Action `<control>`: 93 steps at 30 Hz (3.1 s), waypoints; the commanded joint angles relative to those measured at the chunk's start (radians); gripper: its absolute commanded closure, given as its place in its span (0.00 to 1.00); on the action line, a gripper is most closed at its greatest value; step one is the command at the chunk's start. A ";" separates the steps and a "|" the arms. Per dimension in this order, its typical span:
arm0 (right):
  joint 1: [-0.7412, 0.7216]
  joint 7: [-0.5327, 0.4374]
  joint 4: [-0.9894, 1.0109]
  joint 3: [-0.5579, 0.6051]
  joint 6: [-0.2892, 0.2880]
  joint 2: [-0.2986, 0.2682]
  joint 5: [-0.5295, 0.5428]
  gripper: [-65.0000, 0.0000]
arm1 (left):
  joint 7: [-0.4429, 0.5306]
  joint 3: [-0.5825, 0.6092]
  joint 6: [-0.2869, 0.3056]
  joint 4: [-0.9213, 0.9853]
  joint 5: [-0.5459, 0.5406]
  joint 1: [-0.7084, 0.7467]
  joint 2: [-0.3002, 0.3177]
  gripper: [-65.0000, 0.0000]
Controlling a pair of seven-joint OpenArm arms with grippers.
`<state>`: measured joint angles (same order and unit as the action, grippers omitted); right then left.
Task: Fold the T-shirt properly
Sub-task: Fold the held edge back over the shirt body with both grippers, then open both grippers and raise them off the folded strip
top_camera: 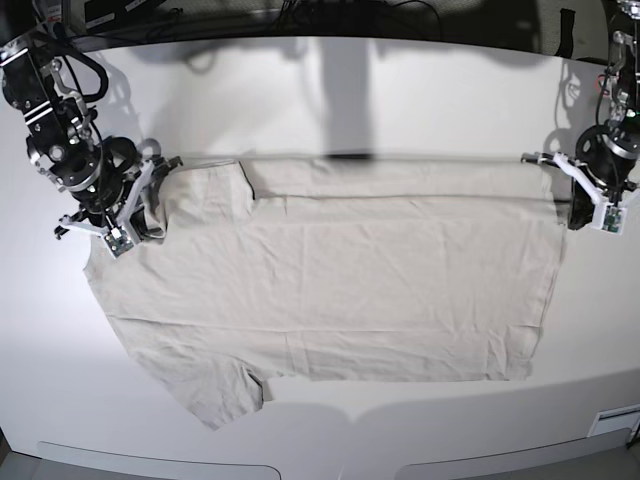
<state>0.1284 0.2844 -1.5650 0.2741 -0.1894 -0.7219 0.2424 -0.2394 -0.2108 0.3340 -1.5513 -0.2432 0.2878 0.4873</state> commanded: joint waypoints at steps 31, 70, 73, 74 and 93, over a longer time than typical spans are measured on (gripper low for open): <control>-0.015 0.073 0.145 -0.014 -0.010 0.171 0.044 1.00 | 0.096 -0.011 0.090 0.308 -0.098 0.008 -0.093 1.00; 0.499 -0.038 -0.174 -0.218 0.018 0.115 -0.029 1.00 | 0.180 -0.166 0.093 0.079 -0.008 0.463 -0.091 1.00; 0.494 -0.040 -0.174 -0.218 0.018 0.115 -0.029 1.00 | 0.181 -0.210 0.095 0.076 -0.011 0.463 -0.091 1.00; 0.490 -0.045 -0.174 -0.218 0.018 0.115 -0.029 1.00 | 0.181 -0.220 0.102 0.069 -0.012 0.463 -0.091 1.00; 0.362 0.074 -0.313 -0.229 0.016 0.112 0.080 0.82 | -0.017 -0.349 0.169 -0.197 -0.307 0.285 -0.016 0.71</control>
<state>0.4957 0.3775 -1.8606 0.0528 -0.1703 -0.5968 0.3202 -0.2859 -0.5499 0.5072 -1.7351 -0.5449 0.5705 0.4515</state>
